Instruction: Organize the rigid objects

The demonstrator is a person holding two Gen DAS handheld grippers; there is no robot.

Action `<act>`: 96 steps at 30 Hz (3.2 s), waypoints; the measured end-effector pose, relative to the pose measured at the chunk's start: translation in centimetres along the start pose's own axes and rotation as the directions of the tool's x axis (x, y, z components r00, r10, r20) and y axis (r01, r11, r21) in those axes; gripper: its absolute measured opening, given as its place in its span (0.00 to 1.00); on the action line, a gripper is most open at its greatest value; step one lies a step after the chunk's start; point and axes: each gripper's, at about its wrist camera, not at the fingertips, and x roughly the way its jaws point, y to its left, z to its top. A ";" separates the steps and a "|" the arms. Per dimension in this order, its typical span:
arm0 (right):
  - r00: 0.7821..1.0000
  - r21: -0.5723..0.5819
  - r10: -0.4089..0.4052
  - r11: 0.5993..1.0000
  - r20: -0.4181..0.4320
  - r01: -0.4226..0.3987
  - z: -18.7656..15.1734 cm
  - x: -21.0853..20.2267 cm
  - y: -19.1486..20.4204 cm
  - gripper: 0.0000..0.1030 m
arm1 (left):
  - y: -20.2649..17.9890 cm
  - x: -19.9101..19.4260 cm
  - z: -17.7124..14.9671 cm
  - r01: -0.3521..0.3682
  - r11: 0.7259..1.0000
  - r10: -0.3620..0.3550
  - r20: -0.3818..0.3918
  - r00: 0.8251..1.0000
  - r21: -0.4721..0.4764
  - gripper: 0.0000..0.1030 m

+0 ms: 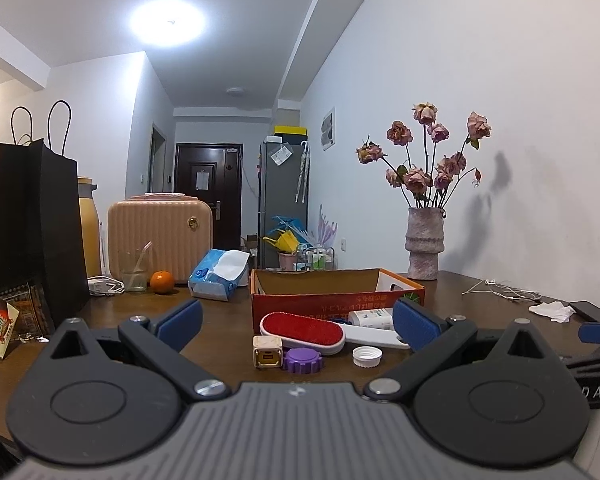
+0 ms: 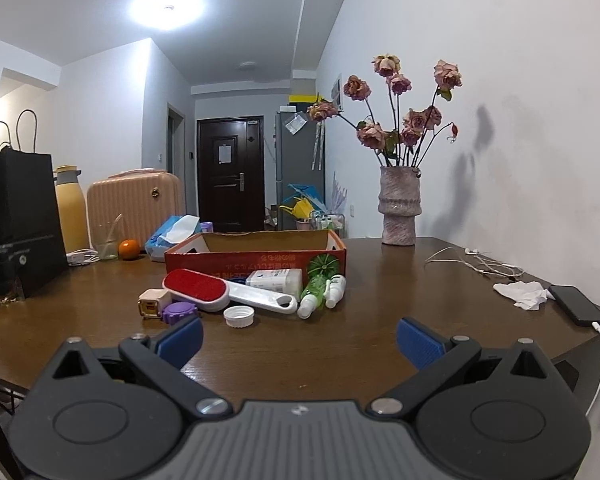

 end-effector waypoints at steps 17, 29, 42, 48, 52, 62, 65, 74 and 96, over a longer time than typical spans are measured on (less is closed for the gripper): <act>1.000 0.007 -0.016 1.000 0.003 0.016 0.0 -0.1 -0.3 1.00 | -0.2 0.2 0.1 -0.010 1.000 0.010 -0.015 1.000 0.000 1.00; 1.000 -0.003 -0.010 1.000 0.006 0.010 0.4 0.0 -0.3 1.00 | -0.1 0.2 0.0 -0.012 1.000 0.012 -0.017 1.000 0.000 1.00; 1.000 0.007 -0.021 1.000 0.014 0.021 0.3 -0.4 -0.6 1.00 | -0.1 0.3 0.1 -0.018 1.000 0.018 -0.023 1.000 -0.001 1.00; 1.000 0.015 -0.028 0.999 0.012 0.028 0.1 -0.5 -0.9 1.00 | -0.3 0.4 0.0 -0.018 1.000 0.018 -0.032 0.999 0.002 1.00; 0.999 0.019 -0.034 0.999 0.009 0.034 0.1 -0.4 -0.9 1.00 | -0.3 0.4 0.1 -0.017 1.000 0.017 -0.031 0.999 0.003 1.00; 0.999 0.021 -0.038 0.999 0.020 0.037 0.3 -0.6 -1.0 1.00 | -0.2 0.4 0.0 -0.019 1.000 0.019 -0.026 0.999 0.003 1.00; 0.999 0.022 -0.041 0.999 0.020 0.041 0.3 -0.7 -0.9 1.00 | -0.1 0.3 0.1 -0.016 1.000 0.016 -0.026 1.000 0.002 1.00; 0.998 0.022 -0.038 0.999 0.040 0.037 0.8 -0.9 -1.0 1.00 | -0.1 0.4 0.2 -0.020 1.000 0.020 -0.033 0.999 0.001 1.00; 0.999 -0.002 0.052 0.999 0.003 -0.052 2.0 12.3 -2.4 1.00 | 1.2 14.1 -3.1 0.025 0.998 -0.012 -0.201 0.979 0.062 1.00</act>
